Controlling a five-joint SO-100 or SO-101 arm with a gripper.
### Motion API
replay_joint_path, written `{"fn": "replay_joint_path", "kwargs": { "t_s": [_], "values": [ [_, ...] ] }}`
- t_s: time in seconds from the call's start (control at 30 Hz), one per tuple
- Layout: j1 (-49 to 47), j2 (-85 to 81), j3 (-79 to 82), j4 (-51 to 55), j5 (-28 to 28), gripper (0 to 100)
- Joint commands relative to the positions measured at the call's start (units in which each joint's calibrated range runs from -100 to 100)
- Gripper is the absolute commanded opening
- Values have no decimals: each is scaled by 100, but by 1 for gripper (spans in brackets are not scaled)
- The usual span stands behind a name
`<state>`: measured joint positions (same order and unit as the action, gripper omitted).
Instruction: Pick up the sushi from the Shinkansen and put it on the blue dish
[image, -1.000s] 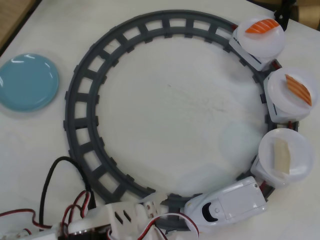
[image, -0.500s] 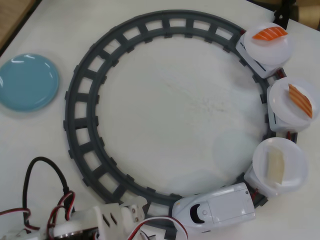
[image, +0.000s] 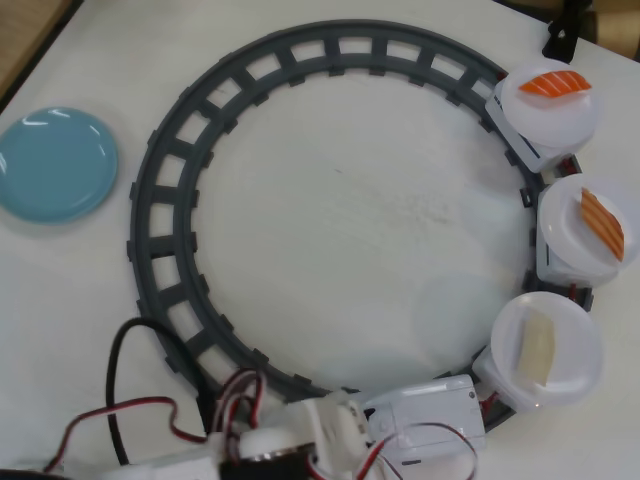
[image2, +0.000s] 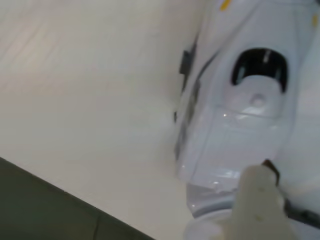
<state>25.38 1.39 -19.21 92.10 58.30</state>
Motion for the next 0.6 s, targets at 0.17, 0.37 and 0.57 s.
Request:
{"fn": "replay_joint_path", "kwargs": {
  "t_s": [0.17,0.37,0.57],
  "values": [
    [578,1599,-3029,705,1042,23],
    [587,2030,-3444,705,1528,24],
    [622,2013,-3534,705,1638,31]
  ]
}}
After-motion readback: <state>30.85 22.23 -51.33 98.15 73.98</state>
